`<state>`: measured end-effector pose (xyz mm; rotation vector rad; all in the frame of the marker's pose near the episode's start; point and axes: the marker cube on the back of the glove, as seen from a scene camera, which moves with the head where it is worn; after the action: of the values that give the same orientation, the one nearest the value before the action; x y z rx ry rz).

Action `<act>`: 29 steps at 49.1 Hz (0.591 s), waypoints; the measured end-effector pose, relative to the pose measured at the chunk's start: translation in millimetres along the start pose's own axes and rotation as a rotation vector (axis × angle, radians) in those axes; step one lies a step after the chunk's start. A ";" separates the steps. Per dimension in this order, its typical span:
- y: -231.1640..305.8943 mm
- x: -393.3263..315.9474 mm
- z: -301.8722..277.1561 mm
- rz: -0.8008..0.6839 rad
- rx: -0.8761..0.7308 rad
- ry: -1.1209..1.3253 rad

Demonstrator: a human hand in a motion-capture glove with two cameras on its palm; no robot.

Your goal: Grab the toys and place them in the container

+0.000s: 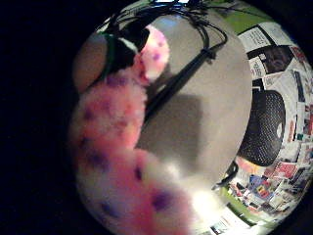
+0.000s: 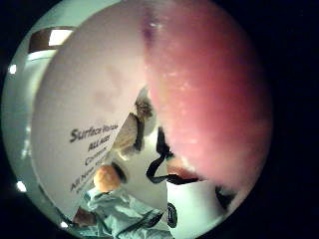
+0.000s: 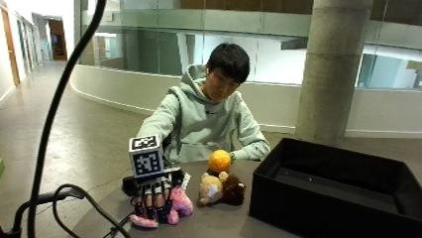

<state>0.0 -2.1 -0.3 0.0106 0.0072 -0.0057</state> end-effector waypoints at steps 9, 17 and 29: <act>-0.6 -2.3 3.3 -0.028 0.043 0.046; -2.2 -9.2 2.7 -0.053 0.042 0.081; 3.7 -22.7 4.8 -0.087 -0.029 0.119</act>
<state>-22.7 1.7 4.7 -0.0181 0.1271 -0.0924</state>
